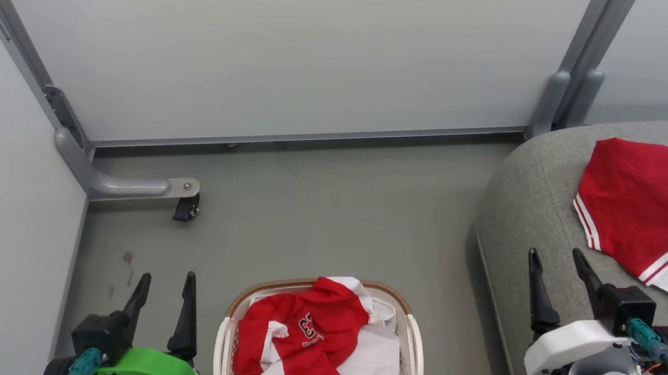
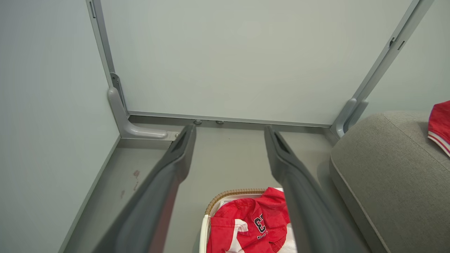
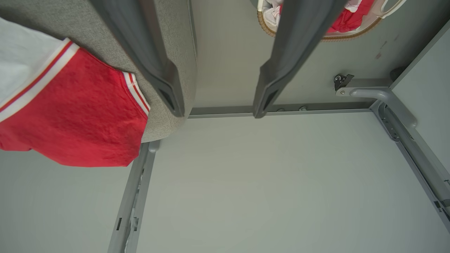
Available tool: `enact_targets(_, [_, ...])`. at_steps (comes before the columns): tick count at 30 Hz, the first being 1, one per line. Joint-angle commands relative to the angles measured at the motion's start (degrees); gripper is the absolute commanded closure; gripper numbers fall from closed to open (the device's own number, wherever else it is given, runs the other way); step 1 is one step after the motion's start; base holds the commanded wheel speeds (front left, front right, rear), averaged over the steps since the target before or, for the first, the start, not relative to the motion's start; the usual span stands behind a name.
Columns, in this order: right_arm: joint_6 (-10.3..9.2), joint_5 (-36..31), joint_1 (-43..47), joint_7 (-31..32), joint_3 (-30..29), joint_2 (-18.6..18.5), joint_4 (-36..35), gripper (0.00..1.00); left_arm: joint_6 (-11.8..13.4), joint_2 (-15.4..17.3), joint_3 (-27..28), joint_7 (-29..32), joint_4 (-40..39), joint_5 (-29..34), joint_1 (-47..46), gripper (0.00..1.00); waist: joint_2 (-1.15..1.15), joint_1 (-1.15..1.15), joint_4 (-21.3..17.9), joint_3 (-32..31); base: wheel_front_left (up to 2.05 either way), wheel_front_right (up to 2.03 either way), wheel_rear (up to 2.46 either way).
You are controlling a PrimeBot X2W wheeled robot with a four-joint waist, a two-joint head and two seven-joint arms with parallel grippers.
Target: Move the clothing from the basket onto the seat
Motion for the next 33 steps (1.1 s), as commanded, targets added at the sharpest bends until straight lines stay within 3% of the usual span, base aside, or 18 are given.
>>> enact_targets(1, [-0.06, 0.34, 0.65, -0.12, -0.04, -0.25, -0.12, 0.0, -0.22, 0.06, -0.05, -0.05, 0.14, 0.33, 0.02, 0.0, 0.0, 0.0, 0.0, -0.01, 0.0, 0.0, 0.0])
enact_targets(21, [-0.06, 0.27, 0.72, -0.12, -0.07, -0.23, -1.12, 0.0, -0.84, 0.07, -3.44, -0.05, 1.73, 2.26, -2.7, 0.0, 0.0, 0.0, -0.47, 1.41, 0.0, 0.0, 0.0])
enact_targets(33, [-0.06, -0.35, -6.05, -0.12, 2.28, -0.24, -5.92, 0.0, -1.33, 0.28, -8.15, -0.05, 16.09, 3.89, -17.54, 0.0, 0.0, 0.0, -5.14, 14.01, 0.0, 0.0, 0.0])
